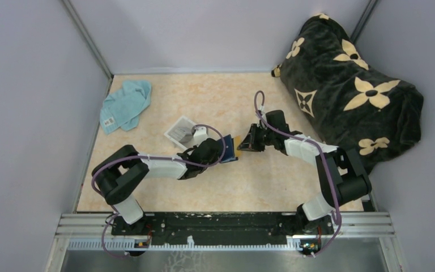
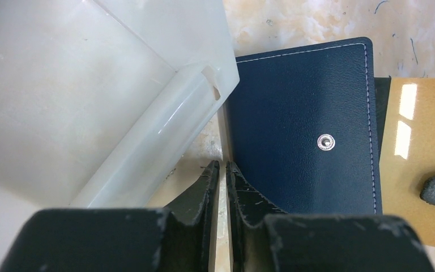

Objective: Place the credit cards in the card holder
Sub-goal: Open the card holder at the center of the board.

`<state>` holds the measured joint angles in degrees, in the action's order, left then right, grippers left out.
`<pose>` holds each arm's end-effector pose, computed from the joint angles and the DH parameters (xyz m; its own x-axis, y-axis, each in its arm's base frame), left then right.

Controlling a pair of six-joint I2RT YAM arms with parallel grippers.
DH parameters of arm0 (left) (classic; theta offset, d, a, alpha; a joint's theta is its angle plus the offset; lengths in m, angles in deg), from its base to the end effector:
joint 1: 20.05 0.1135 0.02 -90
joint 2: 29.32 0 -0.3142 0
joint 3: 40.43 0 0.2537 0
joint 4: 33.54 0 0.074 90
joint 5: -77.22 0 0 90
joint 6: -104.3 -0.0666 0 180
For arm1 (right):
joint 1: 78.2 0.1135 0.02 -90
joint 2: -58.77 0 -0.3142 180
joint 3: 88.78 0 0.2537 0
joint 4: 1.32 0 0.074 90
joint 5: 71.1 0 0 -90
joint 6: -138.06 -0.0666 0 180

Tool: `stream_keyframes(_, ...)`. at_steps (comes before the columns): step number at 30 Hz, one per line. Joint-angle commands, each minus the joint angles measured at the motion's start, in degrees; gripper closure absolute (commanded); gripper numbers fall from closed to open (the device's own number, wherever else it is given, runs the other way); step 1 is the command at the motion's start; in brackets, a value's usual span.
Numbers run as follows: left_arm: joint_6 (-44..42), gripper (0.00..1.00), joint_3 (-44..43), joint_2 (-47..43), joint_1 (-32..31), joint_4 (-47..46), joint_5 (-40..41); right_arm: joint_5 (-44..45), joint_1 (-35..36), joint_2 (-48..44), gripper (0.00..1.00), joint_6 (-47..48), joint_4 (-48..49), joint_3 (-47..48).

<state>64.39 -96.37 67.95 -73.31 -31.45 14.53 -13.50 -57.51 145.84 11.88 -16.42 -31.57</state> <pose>0.2321 -0.2598 0.1661 -0.6571 -0.2591 -0.7079 0.0136 0.9348 -0.3548 0.2831 0.1451 0.2090 -0.9191 0.1857 -0.3476 -0.1369 0.6768 0.7233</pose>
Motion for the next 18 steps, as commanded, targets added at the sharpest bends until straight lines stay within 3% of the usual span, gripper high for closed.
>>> stream_keyframes(1,-1.64,0.84,3.73,1.69,-0.24,4.99,-4.52,-2.44,-0.39,-0.29,1.0,-0.78,5.23,-0.12)
stream_keyframes(18,-7.4,0.84,7.05,1.69,-0.19,-7.18,-12.63,-1.81,3.34,1.49,1.0,-1.81,7.7,0.64)
